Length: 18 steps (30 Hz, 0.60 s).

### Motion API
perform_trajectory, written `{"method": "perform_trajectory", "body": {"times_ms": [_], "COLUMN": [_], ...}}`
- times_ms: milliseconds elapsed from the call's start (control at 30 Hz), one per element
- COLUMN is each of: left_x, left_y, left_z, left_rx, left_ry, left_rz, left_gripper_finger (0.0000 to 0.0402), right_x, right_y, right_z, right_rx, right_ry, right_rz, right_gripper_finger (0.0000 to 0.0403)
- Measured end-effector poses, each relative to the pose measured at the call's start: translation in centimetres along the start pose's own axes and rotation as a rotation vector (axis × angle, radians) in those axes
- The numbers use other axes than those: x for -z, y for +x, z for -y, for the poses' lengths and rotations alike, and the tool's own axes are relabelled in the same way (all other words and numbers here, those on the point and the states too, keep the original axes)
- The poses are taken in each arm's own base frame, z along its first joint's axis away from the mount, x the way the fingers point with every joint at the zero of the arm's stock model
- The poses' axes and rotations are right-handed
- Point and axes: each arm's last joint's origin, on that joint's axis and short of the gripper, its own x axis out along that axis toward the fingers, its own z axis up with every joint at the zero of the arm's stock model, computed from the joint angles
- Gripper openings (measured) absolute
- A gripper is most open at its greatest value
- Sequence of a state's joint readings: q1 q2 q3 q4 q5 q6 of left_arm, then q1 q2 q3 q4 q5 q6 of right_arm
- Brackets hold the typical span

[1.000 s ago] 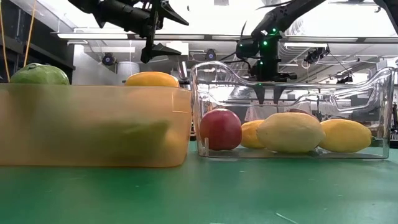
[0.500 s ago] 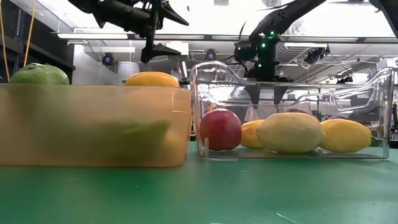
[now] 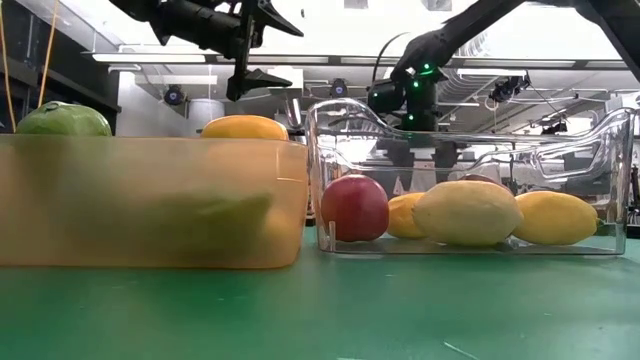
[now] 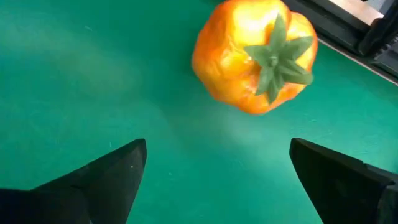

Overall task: Sort produce into baskets
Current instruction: Put the tomato into the transparent bin

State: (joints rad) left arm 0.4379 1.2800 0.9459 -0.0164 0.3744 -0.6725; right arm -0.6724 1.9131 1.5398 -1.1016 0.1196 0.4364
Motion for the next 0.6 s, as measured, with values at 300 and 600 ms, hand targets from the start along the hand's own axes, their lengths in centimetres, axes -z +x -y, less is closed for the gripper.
{"method": "perform_trajectory", "body": {"times_ms": [300,600], "left_x": [0.0,0.0], "left_y": [0.0,0.0], "left_z": [0.0,0.0], "left_rx": [0.000,0.000], "left_ry": [-0.007,-0.007], "left_rz": [0.000,-0.001], "left_gripper_finger": [0.0356,0.0356], "right_x": [0.1,-0.8], "right_y": [0.0,0.1], "right_z": [0.2,1.6], "right_rx": [0.042,0.016], "right_ry": [-0.124,-0.260], "right_rz": [0.000,0.007], "right_gripper_finger": [0.0390,0.0390]}}
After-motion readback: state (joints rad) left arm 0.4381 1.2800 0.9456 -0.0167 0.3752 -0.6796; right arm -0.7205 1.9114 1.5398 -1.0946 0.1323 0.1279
